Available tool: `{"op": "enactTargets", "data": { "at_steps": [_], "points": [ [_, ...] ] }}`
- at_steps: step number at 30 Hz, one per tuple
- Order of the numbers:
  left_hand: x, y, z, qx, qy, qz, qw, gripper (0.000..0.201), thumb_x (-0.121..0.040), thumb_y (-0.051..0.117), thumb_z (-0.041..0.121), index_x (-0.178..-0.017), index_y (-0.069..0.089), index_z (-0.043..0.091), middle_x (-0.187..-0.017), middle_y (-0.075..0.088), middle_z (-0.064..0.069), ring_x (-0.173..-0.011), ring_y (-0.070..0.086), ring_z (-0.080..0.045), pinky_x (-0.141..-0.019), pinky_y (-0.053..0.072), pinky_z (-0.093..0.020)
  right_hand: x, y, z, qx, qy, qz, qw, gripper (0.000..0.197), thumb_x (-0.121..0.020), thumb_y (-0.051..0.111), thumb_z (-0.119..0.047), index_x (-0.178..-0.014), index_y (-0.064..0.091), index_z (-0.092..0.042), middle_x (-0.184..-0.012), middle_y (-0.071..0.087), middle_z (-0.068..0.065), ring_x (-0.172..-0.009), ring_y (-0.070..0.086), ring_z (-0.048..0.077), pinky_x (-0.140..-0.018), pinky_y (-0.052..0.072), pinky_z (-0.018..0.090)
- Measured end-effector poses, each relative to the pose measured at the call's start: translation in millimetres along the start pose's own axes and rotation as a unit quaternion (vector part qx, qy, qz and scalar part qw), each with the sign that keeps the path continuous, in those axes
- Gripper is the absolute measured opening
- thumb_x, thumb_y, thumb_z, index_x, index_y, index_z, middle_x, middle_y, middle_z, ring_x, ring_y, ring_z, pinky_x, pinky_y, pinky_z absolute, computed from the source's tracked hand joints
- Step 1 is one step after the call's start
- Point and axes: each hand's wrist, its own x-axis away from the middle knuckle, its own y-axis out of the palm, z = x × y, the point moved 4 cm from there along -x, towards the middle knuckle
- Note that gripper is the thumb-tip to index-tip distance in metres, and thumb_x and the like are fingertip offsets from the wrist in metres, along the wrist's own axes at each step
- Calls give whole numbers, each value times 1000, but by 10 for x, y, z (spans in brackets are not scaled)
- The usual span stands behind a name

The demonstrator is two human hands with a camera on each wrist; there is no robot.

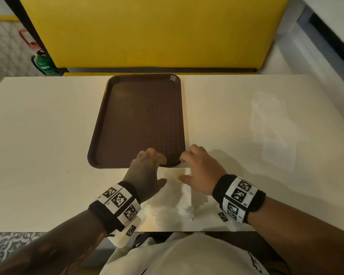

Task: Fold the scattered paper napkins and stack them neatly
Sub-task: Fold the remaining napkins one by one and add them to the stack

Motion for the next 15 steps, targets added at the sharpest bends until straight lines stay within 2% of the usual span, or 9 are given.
{"op": "enactTargets", "data": {
  "at_steps": [3, 7, 12, 15],
  "points": [
    [46, 2, 120, -18, 64, -58, 996, 27, -85, 65, 35, -110, 59, 28, -121, 51, 12, -115, 45, -9, -101, 41, -32, 70, 4, -154, 20, -77, -38, 996, 33, -83, 68, -37, -110, 61, -19, -110, 53, -2, -105, 46, 17, -88, 46, 37],
    [55, 58, 195, -70, 58, -121, 988, 23, -90, 58, 35, -112, 59, 29, -123, 51, 12, -117, 44, -10, -104, 36, -32, 109, 129, -210, 70, -86, -108, 988, 32, -88, 60, -39, -117, 59, -25, -116, 53, -3, -109, 46, 15, -97, 41, 39],
    [40, 68, 183, -88, 56, -131, 986, 27, -90, 55, 41, -115, 57, 30, -122, 52, 13, -116, 45, -9, -105, 35, -32, 113, 144, -256, 50, -81, -109, 990, 36, -90, 60, -37, -123, 59, -21, -118, 55, -1, -111, 49, 17, -98, 40, 38],
    [-32, 34, 175, -49, 53, -112, 991, 24, -90, 54, 40, -112, 58, 31, -114, 55, 15, -104, 50, -6, -101, 40, -32, 103, 45, -240, -23, -61, -79, 995, 32, -88, 64, -37, -114, 61, -19, -113, 57, 1, -105, 52, 17, -92, 46, 36]
  ]
}}
